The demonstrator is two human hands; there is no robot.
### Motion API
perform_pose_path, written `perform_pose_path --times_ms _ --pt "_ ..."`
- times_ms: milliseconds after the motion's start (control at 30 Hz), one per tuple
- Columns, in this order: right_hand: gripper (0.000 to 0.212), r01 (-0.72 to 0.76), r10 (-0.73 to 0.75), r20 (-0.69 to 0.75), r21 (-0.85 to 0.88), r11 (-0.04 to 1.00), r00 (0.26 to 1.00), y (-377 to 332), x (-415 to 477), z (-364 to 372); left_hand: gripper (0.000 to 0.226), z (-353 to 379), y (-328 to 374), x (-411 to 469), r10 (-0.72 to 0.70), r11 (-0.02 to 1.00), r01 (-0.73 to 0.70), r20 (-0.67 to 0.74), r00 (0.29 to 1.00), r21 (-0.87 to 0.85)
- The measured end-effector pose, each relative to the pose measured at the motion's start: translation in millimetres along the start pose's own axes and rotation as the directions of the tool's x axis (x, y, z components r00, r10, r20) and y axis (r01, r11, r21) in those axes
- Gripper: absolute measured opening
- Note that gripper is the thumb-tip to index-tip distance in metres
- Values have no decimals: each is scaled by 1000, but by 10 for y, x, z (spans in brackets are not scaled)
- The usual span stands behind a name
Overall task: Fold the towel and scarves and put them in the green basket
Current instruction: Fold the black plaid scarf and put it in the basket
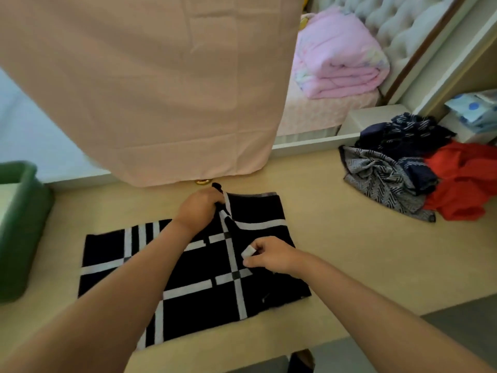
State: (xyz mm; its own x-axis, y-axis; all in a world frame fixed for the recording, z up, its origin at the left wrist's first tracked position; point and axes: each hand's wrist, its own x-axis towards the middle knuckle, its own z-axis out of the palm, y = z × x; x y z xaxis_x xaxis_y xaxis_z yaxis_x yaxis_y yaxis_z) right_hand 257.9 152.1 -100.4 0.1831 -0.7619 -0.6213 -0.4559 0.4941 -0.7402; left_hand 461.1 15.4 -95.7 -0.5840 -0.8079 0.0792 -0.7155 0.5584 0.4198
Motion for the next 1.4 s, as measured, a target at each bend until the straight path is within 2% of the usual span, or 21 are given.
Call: perform_pose_path --times_ms 133,300,400,467,533,600,667,733,800,867,933,1000,1067,1167,1233,1300,1400 --pt "20 -20 20 23 -21 1000 1000 -178 189 517 40 -13 -514 -326 -84 995 76 151 985 61" --pt "16 -74 71 -37 -87 993 997 -246 340 958 43 130 -901 -582 -147 988 125 325 934 89" --pt "14 -97 96 -16 -121 988 995 -218 365 1099 45 163 -977 -704 -183 974 104 419 889 203" --pt "21 -116 119 9 -161 980 993 -210 355 1158 47 182 -943 -775 -208 957 109 373 904 270" --pt "29 -149 166 77 -192 970 983 -220 335 1181 46 220 -864 -850 -197 959 129 265 944 254" --pt "27 -168 196 149 -181 969 969 -249 306 1156 39 273 -739 -927 -126 975 95 146 981 203" --pt "22 -119 134 99 -145 982 986 -260 315 1088 34 356 -581 -997 -26 987 15 64 998 159" --pt "20 -54 36 -89 -202 978 995 -207 375 968 43 480 -457 -1093 16 992 -28 100 995 125" --pt "23 -20 -101 -251 -437 899 963 -104 442 796 66 639 -400 -1240 -5 982 -40 235 972 186" --pt "35 -5 -226 -262 -664 748 938 54 482 633 83 772 -419 -1417 -30 963 -55 305 952 264" --pt "55 -23 -230 -213 -779 627 950 225 478 495 88 847 -459 -1575 -59 958 -30 301 952 284" --pt "66 -16 -208 -158 -830 558 965 395 456 379 85 835 -451 -1617 -92 949 3 270 958 314" --pt "68 17 -233 -129 -841 540 964 535 436 292 70 781 -356 -1499 -107 938 34 195 975 345" --pt "57 58 -346 -162 -836 545 924 567 503 199 41 722 -195 -1091 -77 943 68 14 997 327" --pt "47 64 -408 -240 -794 604 881 485 614 99 30 695 -190 -776 -120 939 133 -60 991 318" --pt "42 61 -438 -284 -780 623 853 377 768 -53 33 661 -270 -532 -233 914 237 -50 971 329" --pt "45 3 -391 -242 -847 531 888 211 1001 -346 36 618 -493 -340 -353 850 300 46 935 434"
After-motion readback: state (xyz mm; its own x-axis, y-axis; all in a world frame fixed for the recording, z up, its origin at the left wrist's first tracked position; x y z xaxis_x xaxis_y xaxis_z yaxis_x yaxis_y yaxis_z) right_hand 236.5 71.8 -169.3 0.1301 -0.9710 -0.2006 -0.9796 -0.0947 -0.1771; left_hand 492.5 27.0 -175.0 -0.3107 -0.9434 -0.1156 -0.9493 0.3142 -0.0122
